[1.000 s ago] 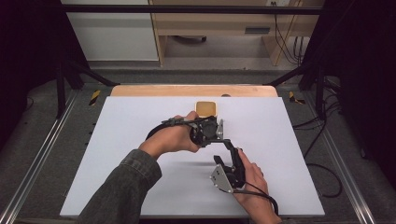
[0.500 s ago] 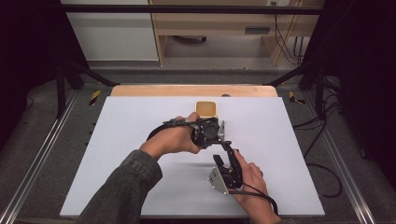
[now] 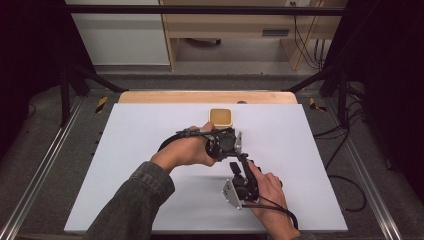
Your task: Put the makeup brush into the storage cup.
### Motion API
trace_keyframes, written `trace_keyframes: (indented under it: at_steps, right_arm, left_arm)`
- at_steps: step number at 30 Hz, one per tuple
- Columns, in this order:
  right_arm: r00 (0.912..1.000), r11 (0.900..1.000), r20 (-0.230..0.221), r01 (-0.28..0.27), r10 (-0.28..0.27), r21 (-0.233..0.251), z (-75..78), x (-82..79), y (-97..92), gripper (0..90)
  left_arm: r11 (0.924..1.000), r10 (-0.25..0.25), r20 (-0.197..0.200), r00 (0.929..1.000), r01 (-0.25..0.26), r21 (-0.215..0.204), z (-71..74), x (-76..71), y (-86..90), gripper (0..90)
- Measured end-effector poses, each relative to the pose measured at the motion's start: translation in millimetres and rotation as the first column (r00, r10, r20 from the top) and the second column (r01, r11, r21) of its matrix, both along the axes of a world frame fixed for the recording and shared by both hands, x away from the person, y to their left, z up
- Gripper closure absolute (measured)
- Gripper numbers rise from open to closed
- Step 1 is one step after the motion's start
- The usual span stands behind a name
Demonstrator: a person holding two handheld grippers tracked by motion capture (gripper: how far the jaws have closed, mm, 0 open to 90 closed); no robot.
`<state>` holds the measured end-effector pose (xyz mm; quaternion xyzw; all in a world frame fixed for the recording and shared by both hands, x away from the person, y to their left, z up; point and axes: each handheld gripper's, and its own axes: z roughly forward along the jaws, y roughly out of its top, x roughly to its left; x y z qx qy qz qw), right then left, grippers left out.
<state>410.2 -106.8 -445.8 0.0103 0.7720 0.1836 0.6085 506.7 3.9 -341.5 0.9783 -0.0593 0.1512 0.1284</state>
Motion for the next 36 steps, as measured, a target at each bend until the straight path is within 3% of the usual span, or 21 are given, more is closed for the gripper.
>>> trace_keyframes:
  at_steps: [6,15,36]
  right_arm:
    - [0.9998,0.9993,0.017,-0.006,0.006,-0.038,-0.1,-0.3,0.0,57.7]
    - [0.9992,0.9987,0.038,0.011,-0.009,-0.051,0.8,1.0,-2.5,64.8]
    - [0.9992,0.9953,0.03,-0.022,0.025,-0.094,-2.1,2.8,-2.3,76.2]
  left_arm:
    - [0.9999,-0.012,0.004,0.9999,0.012,0.001,0.7,-1.0,-2.3,78.4]
    - [1.0,-0.007,-0.009,0.9999,0.006,-0.002,-0.6,-1.8,-2.5,78.4]
    - [0.9997,-0.026,-0.032,0.9992,0.026,0.003,-1.1,-5.2,-4.1,78.5]
